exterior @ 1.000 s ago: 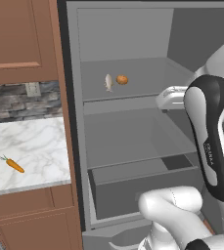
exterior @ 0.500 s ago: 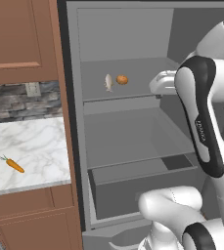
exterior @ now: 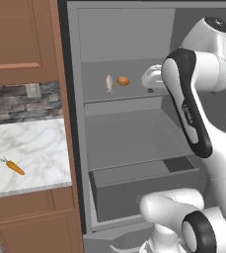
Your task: Open the fridge, remove the tangerine, carrot, and fish, and place them on any counter.
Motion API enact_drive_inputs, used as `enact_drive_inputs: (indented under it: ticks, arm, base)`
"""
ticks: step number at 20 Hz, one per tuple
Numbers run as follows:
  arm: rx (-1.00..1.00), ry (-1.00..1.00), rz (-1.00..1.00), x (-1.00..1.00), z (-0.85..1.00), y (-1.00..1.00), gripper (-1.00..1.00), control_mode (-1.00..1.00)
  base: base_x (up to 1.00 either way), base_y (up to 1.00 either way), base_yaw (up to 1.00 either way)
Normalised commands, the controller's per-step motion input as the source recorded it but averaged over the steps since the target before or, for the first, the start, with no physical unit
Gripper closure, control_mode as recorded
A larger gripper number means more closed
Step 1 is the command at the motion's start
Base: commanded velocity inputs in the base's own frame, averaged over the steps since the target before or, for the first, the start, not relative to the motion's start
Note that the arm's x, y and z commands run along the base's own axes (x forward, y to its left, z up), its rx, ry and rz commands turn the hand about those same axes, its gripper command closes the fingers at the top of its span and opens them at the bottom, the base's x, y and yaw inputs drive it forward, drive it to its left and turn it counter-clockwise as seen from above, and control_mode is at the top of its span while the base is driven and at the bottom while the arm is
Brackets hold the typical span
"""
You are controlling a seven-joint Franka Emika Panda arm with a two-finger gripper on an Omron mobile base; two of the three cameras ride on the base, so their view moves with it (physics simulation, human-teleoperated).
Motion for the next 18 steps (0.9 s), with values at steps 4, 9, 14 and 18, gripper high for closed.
enact_drive_inputs:
  ticks: [4,9,14,18]
  arm:
    - [-0.04,0.0,0.0,0.63,-0.26,0.19,-1.0,-1.0]
    - [-0.04,0.0,0.0,0.6,-0.18,0.15,-1.0,-1.0]
    - [0.0,0.0,0.0,0.61,0.0,0.1,-1.0,-1.0]
    - [0.0,0.0,0.0,0.65,0.0,0.12,-1.0,-1.0]
  base:
    - [0.0,0.0,0.0]
    - [0.0,0.0,0.0]
    - [0.0,0.0,0.0]
    - [0.0,0.0,0.0]
